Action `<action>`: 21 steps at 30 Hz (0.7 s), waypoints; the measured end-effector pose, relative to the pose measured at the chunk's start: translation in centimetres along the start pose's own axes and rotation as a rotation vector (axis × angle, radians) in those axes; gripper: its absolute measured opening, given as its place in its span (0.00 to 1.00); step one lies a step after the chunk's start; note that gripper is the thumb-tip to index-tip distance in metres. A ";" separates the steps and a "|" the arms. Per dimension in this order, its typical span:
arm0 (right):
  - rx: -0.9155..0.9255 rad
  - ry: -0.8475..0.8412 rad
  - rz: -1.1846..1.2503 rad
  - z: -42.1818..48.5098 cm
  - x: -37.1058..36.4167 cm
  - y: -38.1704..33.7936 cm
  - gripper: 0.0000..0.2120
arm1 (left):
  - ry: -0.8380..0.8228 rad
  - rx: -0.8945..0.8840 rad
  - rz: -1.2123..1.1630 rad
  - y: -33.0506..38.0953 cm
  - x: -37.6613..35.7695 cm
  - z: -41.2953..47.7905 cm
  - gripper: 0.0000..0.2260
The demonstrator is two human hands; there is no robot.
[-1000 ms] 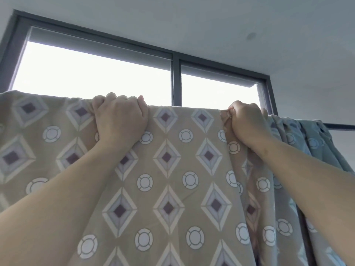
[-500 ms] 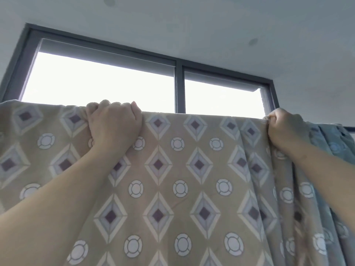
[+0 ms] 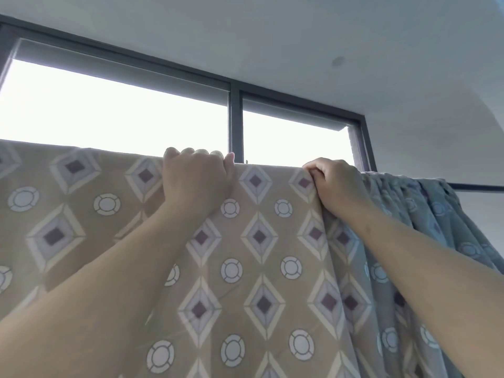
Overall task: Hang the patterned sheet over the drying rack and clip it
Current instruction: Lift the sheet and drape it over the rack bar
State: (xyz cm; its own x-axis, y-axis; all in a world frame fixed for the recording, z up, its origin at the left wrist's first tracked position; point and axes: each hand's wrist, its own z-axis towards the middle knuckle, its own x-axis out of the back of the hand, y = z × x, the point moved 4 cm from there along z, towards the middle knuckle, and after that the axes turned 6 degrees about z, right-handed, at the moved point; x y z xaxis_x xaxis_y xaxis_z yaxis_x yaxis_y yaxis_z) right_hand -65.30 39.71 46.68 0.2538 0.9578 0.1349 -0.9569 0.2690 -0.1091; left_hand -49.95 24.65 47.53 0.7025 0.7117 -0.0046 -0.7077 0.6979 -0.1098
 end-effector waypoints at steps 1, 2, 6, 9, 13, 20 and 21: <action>-0.004 0.009 -0.017 0.1 0.1 0.4 0.14 | 0.004 -0.002 0.005 -0.1 0.0 0.0 0.20; -0.011 0.023 -0.044 0.2 0.2 0.8 0.14 | 0.006 0.002 0.006 -0.2 -0.1 -0.1 0.20; -0.053 0.049 -0.158 0.3 0.7 2.2 0.14 | 0.019 0.013 -0.024 -0.7 0.1 -0.1 0.22; -0.107 0.038 -0.174 0.3 0.6 2.2 0.13 | -0.032 0.010 -0.044 -0.3 0.0 0.0 0.21; -0.076 -0.047 -0.176 0.6 0.3 0.5 0.12 | -0.025 0.042 -0.040 -1.0 0.0 -0.1 0.22; -0.056 -0.099 0.041 0.1 1.6 1.5 0.13 | 0.041 0.021 -0.008 -1.8 0.9 -0.5 0.21; -0.101 -0.103 -0.018 0.1 2.2 2.4 0.15 | 0.030 0.026 -0.004 -1.7 0.9 -0.5 0.21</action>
State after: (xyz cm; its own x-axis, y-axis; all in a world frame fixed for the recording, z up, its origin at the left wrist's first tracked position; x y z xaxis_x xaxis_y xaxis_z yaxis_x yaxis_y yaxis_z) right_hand -67.05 42.44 46.80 0.2499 0.9386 0.2379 -0.9319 0.2998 -0.2041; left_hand -48.07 24.02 47.25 0.7072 0.7062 -0.0337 -0.7061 0.7031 -0.0838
